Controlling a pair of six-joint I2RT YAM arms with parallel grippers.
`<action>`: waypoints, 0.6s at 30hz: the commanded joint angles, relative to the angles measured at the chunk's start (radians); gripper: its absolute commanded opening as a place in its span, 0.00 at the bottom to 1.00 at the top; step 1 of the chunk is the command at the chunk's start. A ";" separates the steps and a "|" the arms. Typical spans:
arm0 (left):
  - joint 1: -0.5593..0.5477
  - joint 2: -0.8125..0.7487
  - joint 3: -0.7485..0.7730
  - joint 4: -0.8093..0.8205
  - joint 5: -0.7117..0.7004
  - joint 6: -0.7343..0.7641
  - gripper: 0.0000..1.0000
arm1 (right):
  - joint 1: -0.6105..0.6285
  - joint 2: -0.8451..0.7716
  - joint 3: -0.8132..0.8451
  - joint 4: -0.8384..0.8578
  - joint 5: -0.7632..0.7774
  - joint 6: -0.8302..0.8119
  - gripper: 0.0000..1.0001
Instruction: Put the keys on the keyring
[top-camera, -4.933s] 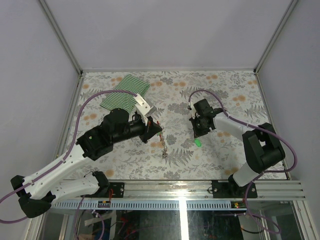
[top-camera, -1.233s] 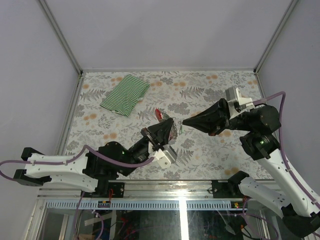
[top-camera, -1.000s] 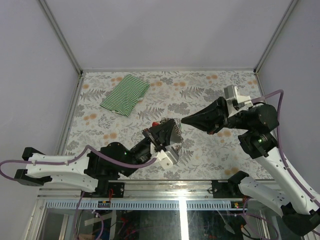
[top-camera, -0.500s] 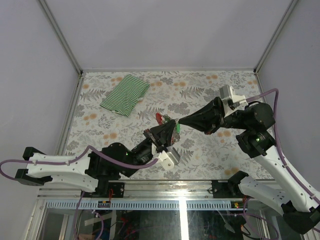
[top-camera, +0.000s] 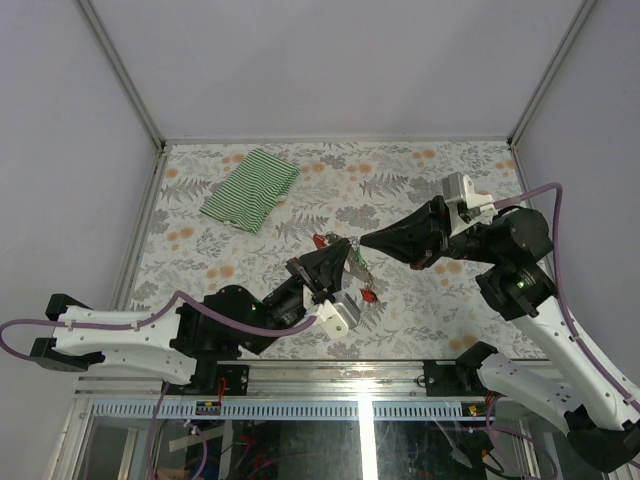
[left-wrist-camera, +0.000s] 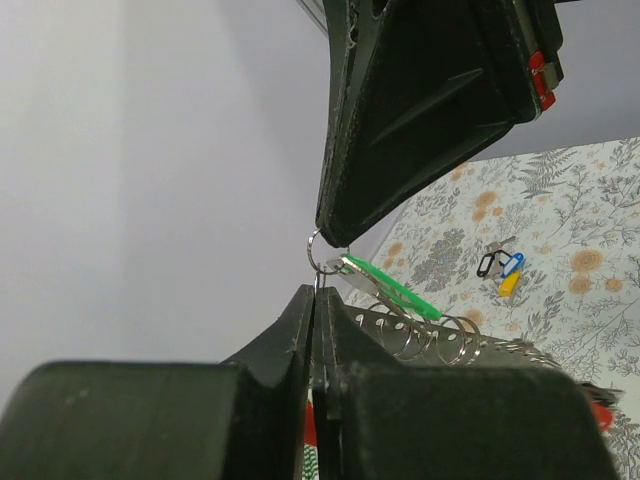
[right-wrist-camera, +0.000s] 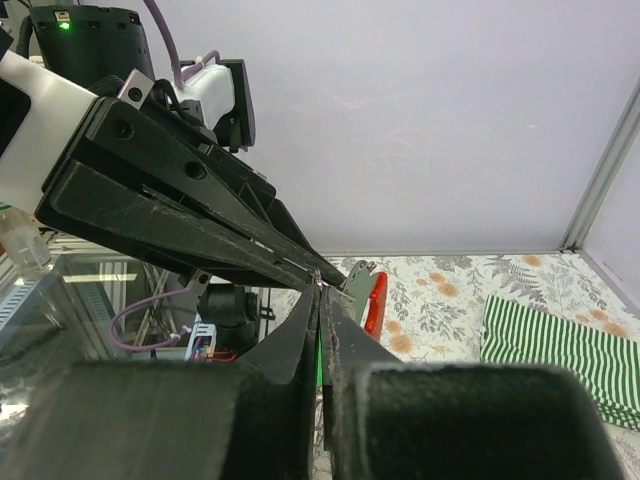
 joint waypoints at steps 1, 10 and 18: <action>-0.011 -0.003 0.023 0.095 -0.011 -0.001 0.00 | 0.009 -0.016 0.003 0.018 0.036 -0.020 0.00; -0.012 -0.004 0.025 0.097 -0.016 0.000 0.00 | 0.009 -0.018 0.002 -0.024 0.046 -0.043 0.00; -0.015 -0.002 0.024 0.098 -0.016 0.004 0.00 | 0.009 -0.017 0.001 -0.050 0.075 -0.051 0.00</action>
